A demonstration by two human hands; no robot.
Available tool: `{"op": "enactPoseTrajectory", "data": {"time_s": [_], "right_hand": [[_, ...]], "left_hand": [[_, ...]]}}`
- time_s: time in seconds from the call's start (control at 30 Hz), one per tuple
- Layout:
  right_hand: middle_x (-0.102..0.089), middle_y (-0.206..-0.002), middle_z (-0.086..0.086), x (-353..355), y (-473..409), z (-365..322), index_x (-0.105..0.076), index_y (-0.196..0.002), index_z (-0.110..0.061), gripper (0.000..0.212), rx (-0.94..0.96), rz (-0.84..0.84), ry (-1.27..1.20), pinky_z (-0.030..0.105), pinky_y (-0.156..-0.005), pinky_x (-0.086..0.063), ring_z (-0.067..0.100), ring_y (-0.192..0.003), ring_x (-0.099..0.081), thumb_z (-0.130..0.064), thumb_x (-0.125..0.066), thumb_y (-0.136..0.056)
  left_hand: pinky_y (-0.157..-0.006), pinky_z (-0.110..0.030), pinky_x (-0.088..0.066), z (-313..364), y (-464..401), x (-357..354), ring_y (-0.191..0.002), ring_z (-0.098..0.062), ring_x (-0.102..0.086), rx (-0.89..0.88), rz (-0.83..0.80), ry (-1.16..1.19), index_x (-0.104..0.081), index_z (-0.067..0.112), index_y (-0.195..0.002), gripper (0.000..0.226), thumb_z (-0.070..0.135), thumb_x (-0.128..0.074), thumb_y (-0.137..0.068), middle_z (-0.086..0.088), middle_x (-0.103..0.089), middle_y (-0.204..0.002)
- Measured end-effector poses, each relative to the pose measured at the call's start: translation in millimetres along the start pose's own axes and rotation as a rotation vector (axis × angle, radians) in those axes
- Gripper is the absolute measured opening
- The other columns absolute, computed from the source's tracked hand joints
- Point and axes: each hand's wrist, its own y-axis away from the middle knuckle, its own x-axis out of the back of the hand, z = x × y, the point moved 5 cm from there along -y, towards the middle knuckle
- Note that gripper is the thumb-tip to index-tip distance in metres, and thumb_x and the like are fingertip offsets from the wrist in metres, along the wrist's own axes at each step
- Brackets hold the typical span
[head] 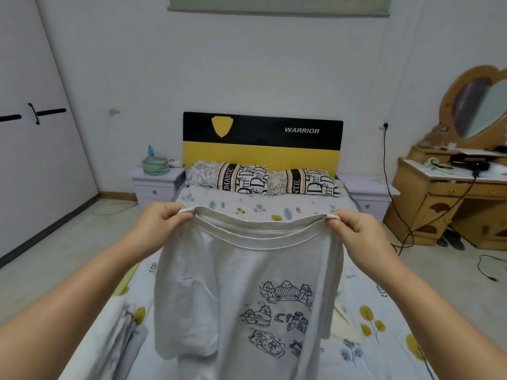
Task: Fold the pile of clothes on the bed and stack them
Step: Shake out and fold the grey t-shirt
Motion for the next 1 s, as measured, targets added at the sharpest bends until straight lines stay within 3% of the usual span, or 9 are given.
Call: {"op": "enactPoseTrajectory", "data": {"time_s": [0.07,0.17,0.3,0.37,0.53,0.67,0.8,0.9,1.0], "right_hand": [[-0.047,-0.06,0.005,0,1,-3,-0.052,-0.07,0.001,0.029,0.017,0.034,0.032,0.019,-0.049,-0.024,0.016,-0.059,-0.041,-0.012,-0.049,-0.095],[-0.044,-0.058,0.0,4,-1,-7,-0.051,-0.068,-0.002,0.028,0.033,0.062,0.057,0.02,-0.048,-0.024,0.012,-0.056,-0.038,-0.012,-0.05,-0.094],[-0.046,-0.057,0.0,19,1,-15,-0.059,-0.073,-0.002,0.025,0.05,0.123,0.086,0.018,-0.047,-0.027,0.011,-0.054,-0.037,-0.015,-0.054,-0.093],[-0.042,-0.053,-0.003,28,3,-24,-0.055,-0.064,-0.008,0.03,0.089,0.157,0.133,0.017,-0.046,-0.028,0.011,-0.052,-0.036,-0.017,-0.056,-0.092],[-0.038,-0.05,-0.002,48,15,-54,-0.044,-0.054,-0.012,0.041,0.177,0.211,0.249,0.024,-0.047,-0.021,0.012,-0.05,-0.033,-0.026,-0.061,-0.088],[-0.039,-0.053,0.003,58,20,-67,-0.05,-0.061,0.001,0.043,0.184,0.21,0.24,0.026,-0.048,-0.021,0.013,-0.05,-0.031,-0.032,-0.064,-0.085],[-0.054,-0.052,0.002,50,20,-53,-0.064,-0.066,-0.005,0.04,-0.049,-0.088,0.212,0.018,-0.044,-0.03,0.008,-0.045,-0.043,-0.044,-0.071,-0.074],[-0.073,-0.074,0.008,36,28,-30,-0.073,-0.074,-0.01,0.029,-0.23,-0.48,0.142,0.028,-0.065,-0.052,0.018,-0.065,-0.067,-0.038,-0.076,-0.068],[-0.073,-0.089,0.013,23,40,-13,-0.072,-0.082,-0.006,0.022,-0.22,-0.689,-0.105,0.032,-0.081,-0.054,0.025,-0.084,-0.068,-0.022,-0.072,-0.067]], "left_hand": [[-0.067,-0.03,-0.039,-2,2,-3,-0.072,-0.018,-0.054,0.038,0.032,0.048,-0.067,-0.005,-0.082,0.033,0.019,-0.049,-0.096,-0.009,-0.063,-0.075],[-0.062,-0.025,-0.036,0,6,-6,-0.067,-0.013,-0.05,0.086,0.053,0.139,-0.063,0.007,-0.07,0.035,0.019,-0.045,-0.098,0.001,-0.059,-0.067],[-0.059,-0.021,-0.041,18,16,-3,-0.064,-0.011,-0.056,0.017,-0.242,0.01,-0.058,0.018,-0.077,0.012,0.022,-0.068,-0.083,0.005,-0.061,-0.067],[-0.062,-0.022,-0.045,26,19,4,-0.071,-0.011,-0.059,-0.029,-0.272,-0.119,-0.057,0.021,-0.085,0.028,0.016,-0.08,-0.071,0.003,-0.065,-0.077],[-0.059,-0.029,-0.034,53,28,29,-0.066,-0.02,-0.05,-0.238,0.076,-0.314,-0.059,-0.001,-0.078,0.015,0.008,-0.071,-0.079,-0.011,-0.06,-0.069],[-0.055,-0.019,-0.033,63,32,45,-0.064,-0.015,-0.047,-0.26,0.191,-0.34,-0.053,0.009,-0.083,0.013,-0.004,-0.051,-0.086,0.0,-0.056,-0.069],[-0.053,-0.03,-0.029,65,27,51,-0.057,-0.013,-0.041,-0.209,0.194,-0.283,-0.048,0.013,-0.075,0.02,-0.004,-0.048,-0.085,-0.002,-0.052,-0.065],[-0.051,-0.027,-0.023,61,24,51,-0.052,-0.011,-0.032,-0.172,0.146,-0.175,-0.052,0.001,-0.066,0.02,-0.005,-0.051,-0.085,0.0,-0.043,-0.055],[-0.054,-0.027,-0.03,56,23,49,-0.058,-0.009,-0.04,-0.152,0.105,-0.095,-0.063,0.004,-0.065,0.023,0.006,-0.058,-0.087,0.003,-0.049,-0.055]]}}
